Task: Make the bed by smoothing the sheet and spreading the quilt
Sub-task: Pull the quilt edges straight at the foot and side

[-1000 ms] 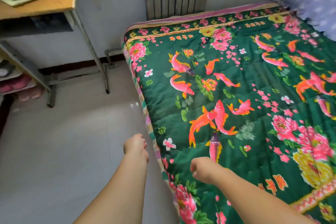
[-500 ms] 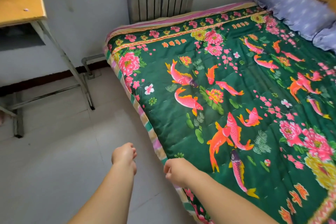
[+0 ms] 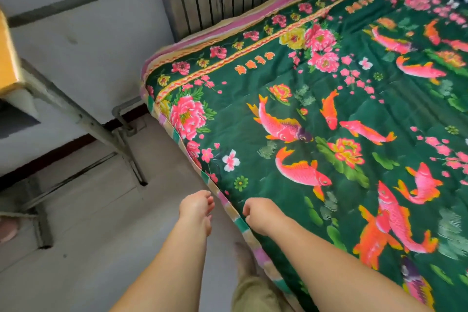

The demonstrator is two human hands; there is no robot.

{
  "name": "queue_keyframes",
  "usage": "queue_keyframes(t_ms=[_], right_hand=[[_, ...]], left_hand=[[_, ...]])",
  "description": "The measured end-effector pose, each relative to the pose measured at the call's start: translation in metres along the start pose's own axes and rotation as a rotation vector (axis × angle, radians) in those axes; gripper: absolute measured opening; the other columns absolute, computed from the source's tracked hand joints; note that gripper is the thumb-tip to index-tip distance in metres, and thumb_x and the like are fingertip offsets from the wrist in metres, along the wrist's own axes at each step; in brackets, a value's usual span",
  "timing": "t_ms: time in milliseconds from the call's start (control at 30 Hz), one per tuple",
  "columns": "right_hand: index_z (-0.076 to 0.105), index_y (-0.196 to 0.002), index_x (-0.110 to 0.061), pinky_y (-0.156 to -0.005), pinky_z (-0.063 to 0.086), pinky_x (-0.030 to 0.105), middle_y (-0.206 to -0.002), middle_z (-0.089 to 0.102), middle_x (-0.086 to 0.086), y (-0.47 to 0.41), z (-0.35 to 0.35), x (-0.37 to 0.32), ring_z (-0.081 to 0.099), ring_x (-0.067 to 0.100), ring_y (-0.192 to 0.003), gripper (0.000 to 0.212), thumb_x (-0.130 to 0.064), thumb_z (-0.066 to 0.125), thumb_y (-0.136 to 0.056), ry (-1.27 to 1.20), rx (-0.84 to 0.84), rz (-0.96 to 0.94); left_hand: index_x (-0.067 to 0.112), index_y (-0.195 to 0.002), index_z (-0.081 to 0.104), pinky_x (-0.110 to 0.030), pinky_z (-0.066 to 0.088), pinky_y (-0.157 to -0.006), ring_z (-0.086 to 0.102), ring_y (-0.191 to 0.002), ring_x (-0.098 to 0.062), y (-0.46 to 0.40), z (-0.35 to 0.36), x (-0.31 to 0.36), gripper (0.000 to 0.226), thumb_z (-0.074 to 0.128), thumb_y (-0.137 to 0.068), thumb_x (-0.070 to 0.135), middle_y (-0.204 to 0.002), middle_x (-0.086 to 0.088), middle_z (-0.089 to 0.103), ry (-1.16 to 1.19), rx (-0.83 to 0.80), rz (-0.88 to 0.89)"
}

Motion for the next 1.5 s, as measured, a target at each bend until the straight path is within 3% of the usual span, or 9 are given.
queue_keyframes(t_ms=[200,333,600,800,933,1167,1267,1367,1500], right_hand=[[0.026,-0.147,-0.03,-0.106,0.038,0.045,-0.151,0.02,0.011,-0.095,-0.009,-0.026,0.025,0.033,-0.139,0.069,-0.009,0.055,-0.088,-0.027,-0.005,0.051],[-0.003,-0.148,-0.045,-0.107,0.032,0.058,-0.159,-0.015,0.001,-0.149,-0.011,-0.025,-0.01,0.031,-0.147,0.098,-0.02,0.068,-0.085,-0.092,0.055,0.211],[-0.003,-0.146,-0.051,-0.102,0.034,0.065,-0.157,-0.023,-0.002,-0.183,0.007,-0.026,-0.017,0.032,-0.145,0.105,-0.04,0.075,-0.077,-0.11,0.17,0.423],[-0.003,-0.145,-0.052,-0.102,0.034,0.066,-0.157,-0.022,-0.003,-0.188,0.015,-0.023,-0.017,0.03,-0.146,0.102,-0.037,0.074,-0.079,-0.06,0.244,0.441],[-0.001,-0.145,-0.052,-0.101,0.03,0.069,-0.158,-0.021,-0.002,-0.187,0.013,-0.021,-0.017,0.031,-0.146,0.104,-0.036,0.076,-0.077,-0.084,0.204,0.437],[-0.012,-0.148,-0.043,-0.111,0.024,0.061,-0.157,-0.025,0.006,-0.172,0.015,-0.042,-0.017,0.035,-0.145,0.126,-0.047,0.082,-0.065,-0.187,0.062,0.41],[-0.011,-0.15,-0.035,-0.114,0.021,0.057,-0.159,-0.016,0.004,-0.13,0.036,-0.079,-0.006,0.028,-0.148,0.12,-0.057,0.074,-0.068,-0.309,0.254,0.374],[-0.026,-0.145,-0.033,-0.113,0.01,0.06,-0.153,-0.033,0.002,-0.09,0.063,-0.119,-0.022,0.023,-0.144,0.125,-0.061,0.07,-0.07,-0.271,0.283,0.33],[-0.033,-0.137,-0.034,-0.106,0.026,0.063,-0.158,-0.015,0.011,-0.072,0.056,-0.126,-0.009,0.026,-0.145,0.127,-0.036,0.077,-0.073,-0.156,0.526,0.45]], left_hand=[[0.012,-0.098,0.053,-0.03,0.036,-0.078,0.051,-0.076,-0.02,-0.105,0.01,0.033,0.011,0.042,-0.097,0.012,-0.073,-0.002,0.049,-0.056,0.048,-0.113],[0.011,-0.129,0.048,-0.04,0.037,-0.099,0.052,-0.103,-0.026,-0.173,0.015,0.03,0.037,0.04,-0.099,0.031,-0.112,-0.01,0.055,-0.052,0.048,-0.243],[0.017,-0.146,0.031,-0.048,0.025,-0.112,0.033,-0.139,-0.026,-0.281,0.032,0.026,0.069,0.039,-0.093,0.059,-0.15,-0.009,0.035,-0.069,-0.046,-0.352],[0.023,-0.128,0.051,-0.052,0.015,-0.115,0.039,-0.136,-0.021,-0.327,0.063,0.018,0.062,0.045,-0.085,0.067,-0.143,-0.003,0.048,-0.057,-0.273,-0.309],[0.019,-0.121,0.058,-0.05,0.042,-0.104,0.06,-0.115,-0.026,-0.315,0.055,0.018,0.053,0.057,-0.083,0.057,-0.126,-0.009,0.063,0.057,-0.342,-0.311],[0.018,-0.1,0.067,-0.045,0.054,-0.076,0.071,-0.072,-0.025,-0.246,-0.004,0.055,0.031,0.07,-0.079,0.042,-0.081,-0.007,0.075,0.031,-0.316,-0.297],[0.018,-0.105,0.065,-0.049,0.052,-0.083,0.067,-0.084,-0.028,-0.207,-0.005,0.079,0.035,0.073,-0.076,0.035,-0.094,-0.009,0.072,-0.019,-0.3,-0.248],[0.014,-0.111,0.063,-0.056,0.05,-0.089,0.066,-0.091,-0.031,-0.176,0.003,0.1,0.047,0.078,-0.069,0.03,-0.103,-0.011,0.069,-0.032,-0.229,-0.162],[0.01,-0.116,0.061,-0.051,0.051,-0.089,0.064,-0.086,-0.029,-0.138,0.012,0.124,0.05,0.077,-0.071,0.024,-0.103,-0.009,0.067,0.019,-0.155,-0.073]])
Point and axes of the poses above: each hand's wrist, its own y-axis away from the middle knuckle, its own z-axis out of the palm, x = y × z, the point moved 4 cm from there along -y, towards the middle knuckle
